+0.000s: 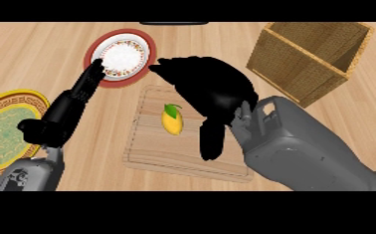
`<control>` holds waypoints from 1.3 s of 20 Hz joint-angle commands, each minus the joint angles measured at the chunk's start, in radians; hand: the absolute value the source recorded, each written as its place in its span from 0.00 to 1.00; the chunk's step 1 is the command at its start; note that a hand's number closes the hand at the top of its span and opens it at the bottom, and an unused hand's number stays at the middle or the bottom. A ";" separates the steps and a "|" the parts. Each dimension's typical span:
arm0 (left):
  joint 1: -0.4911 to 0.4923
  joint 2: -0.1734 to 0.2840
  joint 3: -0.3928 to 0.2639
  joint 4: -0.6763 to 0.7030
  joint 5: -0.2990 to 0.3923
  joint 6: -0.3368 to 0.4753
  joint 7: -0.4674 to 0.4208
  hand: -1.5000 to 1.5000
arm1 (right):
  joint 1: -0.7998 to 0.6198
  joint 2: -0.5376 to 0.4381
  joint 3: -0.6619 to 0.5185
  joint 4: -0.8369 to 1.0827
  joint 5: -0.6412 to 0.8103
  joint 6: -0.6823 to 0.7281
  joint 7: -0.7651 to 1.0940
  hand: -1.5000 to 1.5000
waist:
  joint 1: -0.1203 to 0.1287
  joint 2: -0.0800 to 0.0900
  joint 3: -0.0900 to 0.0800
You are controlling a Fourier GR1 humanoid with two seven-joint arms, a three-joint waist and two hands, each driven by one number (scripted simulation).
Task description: Pick the lemon from the cutting board and place it in the basket
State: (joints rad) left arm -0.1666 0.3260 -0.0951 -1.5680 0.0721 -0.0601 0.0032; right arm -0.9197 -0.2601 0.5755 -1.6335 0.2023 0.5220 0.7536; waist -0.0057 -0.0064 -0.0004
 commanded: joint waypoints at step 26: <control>0.043 -0.061 0.070 -0.032 -0.050 -0.104 -0.010 0.50 | 0.269 0.212 -0.089 0.399 0.504 -0.296 -0.541 0.00 | 0.012 0.008 0.000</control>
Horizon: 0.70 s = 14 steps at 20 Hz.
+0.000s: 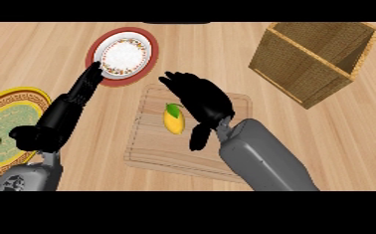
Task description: Pick the lemon from the cutting board and place it in the basket
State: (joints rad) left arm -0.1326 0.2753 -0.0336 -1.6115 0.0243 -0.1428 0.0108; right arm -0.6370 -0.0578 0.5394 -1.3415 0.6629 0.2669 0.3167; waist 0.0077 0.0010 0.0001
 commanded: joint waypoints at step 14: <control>-0.009 -0.075 0.019 0.006 -0.085 -0.016 -0.004 0.50 | 0.041 0.058 -0.017 0.038 0.056 -0.017 -0.108 0.00 | -0.004 -0.001 0.000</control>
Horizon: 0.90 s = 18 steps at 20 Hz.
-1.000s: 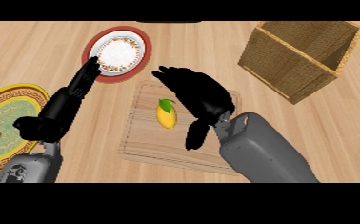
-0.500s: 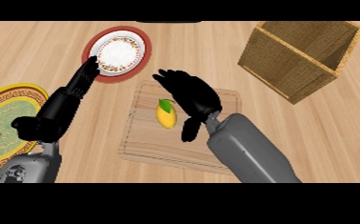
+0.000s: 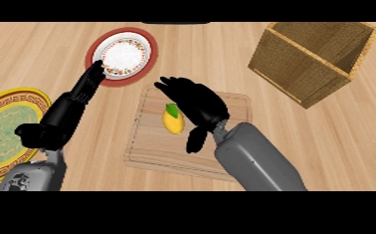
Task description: Pick the lemon from the cutting board and place it in the basket
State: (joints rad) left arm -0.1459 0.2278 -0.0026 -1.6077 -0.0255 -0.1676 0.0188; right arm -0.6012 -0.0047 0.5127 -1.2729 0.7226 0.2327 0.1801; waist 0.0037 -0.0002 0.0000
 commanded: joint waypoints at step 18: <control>-0.046 -0.021 0.055 0.056 -0.019 -0.051 -0.008 0.50 | -0.069 0.005 0.194 0.252 -0.023 -0.205 0.059 0.00 | 0.009 0.002 0.000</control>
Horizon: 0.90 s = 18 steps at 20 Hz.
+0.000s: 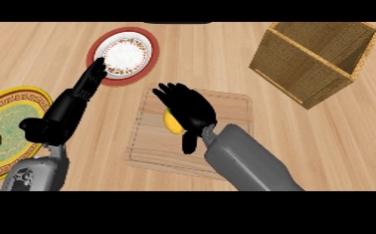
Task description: Pick the lemon from the cutting board and place it in the basket
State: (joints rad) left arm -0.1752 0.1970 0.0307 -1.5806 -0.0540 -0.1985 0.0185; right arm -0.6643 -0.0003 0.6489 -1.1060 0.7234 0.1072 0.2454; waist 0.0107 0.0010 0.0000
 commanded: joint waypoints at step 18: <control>-0.027 -0.011 0.027 -0.006 -0.001 -0.033 0.032 0.50 | -0.160 0.000 0.128 0.289 -0.182 -0.047 -0.004 0.00 | 0.008 0.001 0.000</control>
State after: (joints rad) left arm -0.1860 0.1880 0.0546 -1.5760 -0.0577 -0.2303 0.0189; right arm -0.7848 0.0000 0.7472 -0.8245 0.5907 0.0273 0.2114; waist 0.0178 0.0030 0.0000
